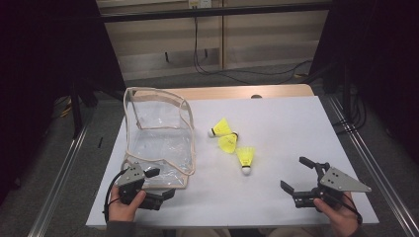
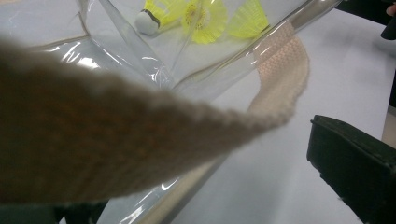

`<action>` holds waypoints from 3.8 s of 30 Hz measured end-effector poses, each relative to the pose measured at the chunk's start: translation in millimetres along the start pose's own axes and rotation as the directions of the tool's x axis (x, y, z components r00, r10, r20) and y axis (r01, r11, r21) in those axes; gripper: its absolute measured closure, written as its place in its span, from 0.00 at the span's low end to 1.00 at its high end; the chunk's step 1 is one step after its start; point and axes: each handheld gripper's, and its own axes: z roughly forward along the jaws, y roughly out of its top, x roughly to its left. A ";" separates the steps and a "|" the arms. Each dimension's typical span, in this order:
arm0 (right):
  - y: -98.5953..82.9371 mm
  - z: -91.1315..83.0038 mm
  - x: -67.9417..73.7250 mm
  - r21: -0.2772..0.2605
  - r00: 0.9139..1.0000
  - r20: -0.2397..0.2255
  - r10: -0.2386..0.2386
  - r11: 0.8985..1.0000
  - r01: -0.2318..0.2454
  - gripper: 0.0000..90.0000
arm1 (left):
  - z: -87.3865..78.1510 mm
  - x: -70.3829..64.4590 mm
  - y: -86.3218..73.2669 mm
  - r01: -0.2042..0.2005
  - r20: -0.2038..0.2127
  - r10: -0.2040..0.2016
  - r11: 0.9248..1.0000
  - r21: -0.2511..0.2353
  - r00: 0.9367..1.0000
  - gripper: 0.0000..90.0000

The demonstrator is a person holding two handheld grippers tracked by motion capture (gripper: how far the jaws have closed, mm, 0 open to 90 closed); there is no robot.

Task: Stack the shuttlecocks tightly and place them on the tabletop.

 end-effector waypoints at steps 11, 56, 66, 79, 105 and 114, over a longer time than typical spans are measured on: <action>0.4 1.8 -0.1 0.003 1.000 0.003 -0.004 1.000 0.004 0.02 | -2.2 -2.1 2.1 -0.004 -0.007 0.004 1.000 -0.007 1.000 0.07; 10.4 20.1 -12.5 0.020 1.000 0.014 0.011 1.000 -0.011 0.02 | -0.4 -1.8 9.9 -0.007 -0.009 0.007 1.000 -0.023 1.000 0.07; 12.8 37.3 -16.3 0.054 1.000 0.004 0.016 0.998 -0.016 0.02 | -0.3 -1.3 9.7 -0.007 -0.005 0.006 1.000 -0.029 1.000 0.07; 18.4 62.0 -12.1 0.081 1.000 -0.024 0.001 0.997 0.001 0.02 | 0.6 -1.3 9.6 -0.002 -0.006 0.002 1.000 -0.029 1.000 0.07; 37.5 104.4 -11.5 0.167 0.997 -0.052 0.060 0.985 -0.051 0.02 | 1.7 0.6 8.7 0.001 0.003 -0.001 0.999 -0.032 1.000 0.06; 42.2 118.1 -11.6 0.198 0.997 -0.057 0.061 0.979 -0.049 0.03 | 2.6 1.0 8.5 0.004 0.003 -0.004 0.999 -0.036 1.000 0.06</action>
